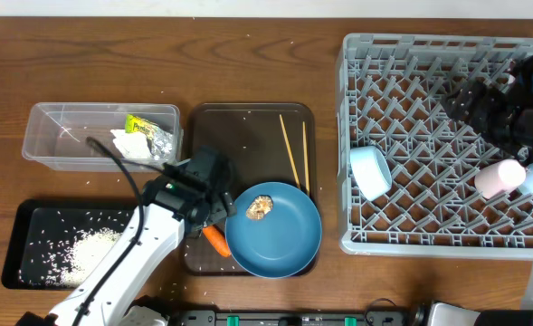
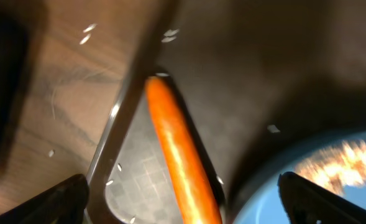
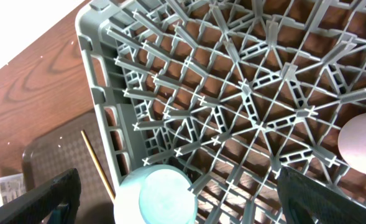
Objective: Sort waste into correct bins and load items into the dishwasher rack
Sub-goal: 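Grasp the orange carrot on the brown tray with the left gripper, then move the carrot left and release it onto the black tray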
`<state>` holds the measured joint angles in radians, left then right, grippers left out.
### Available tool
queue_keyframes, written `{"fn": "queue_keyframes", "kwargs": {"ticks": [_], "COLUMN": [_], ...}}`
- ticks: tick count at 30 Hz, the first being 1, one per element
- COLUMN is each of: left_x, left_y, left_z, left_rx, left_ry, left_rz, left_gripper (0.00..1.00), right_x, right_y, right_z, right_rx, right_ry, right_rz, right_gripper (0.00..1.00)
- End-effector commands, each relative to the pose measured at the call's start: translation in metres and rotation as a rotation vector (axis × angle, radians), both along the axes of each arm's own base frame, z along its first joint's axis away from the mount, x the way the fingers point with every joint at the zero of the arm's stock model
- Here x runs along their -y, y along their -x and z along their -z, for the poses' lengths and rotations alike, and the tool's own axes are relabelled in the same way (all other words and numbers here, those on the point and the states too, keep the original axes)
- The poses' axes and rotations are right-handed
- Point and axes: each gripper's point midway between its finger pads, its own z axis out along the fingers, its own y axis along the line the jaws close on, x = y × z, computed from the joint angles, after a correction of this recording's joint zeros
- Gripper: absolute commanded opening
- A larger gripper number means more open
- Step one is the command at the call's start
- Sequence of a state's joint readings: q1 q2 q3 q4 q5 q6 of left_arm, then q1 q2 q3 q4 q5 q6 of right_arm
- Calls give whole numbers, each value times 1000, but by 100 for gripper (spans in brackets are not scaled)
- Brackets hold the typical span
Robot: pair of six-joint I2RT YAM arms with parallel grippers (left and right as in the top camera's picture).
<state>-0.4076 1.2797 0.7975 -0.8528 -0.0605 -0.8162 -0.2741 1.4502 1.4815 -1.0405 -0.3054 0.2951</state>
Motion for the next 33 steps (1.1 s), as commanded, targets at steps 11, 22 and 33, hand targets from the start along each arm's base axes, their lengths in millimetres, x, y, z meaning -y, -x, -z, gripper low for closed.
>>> {"fn": "queue_keyframes", "kwargs": {"ticks": [11, 22, 33], "left_x": [16, 9, -3], "left_y": [20, 38, 18], "left_z": [48, 65, 26], "left_rx": [-61, -106, -1], "left_ry": [207, 186, 231], "left_rz": [-262, -304, -313], "left_gripper": [48, 31, 9], "right_x": [-2, -2, -3], "right_y": [1, 1, 1], "right_z": [1, 1, 1], "right_rx": [-5, -5, -6], "right_ry": [9, 9, 13], "right_rz": [-18, -19, -25], "right_gripper": [94, 94, 94]}}
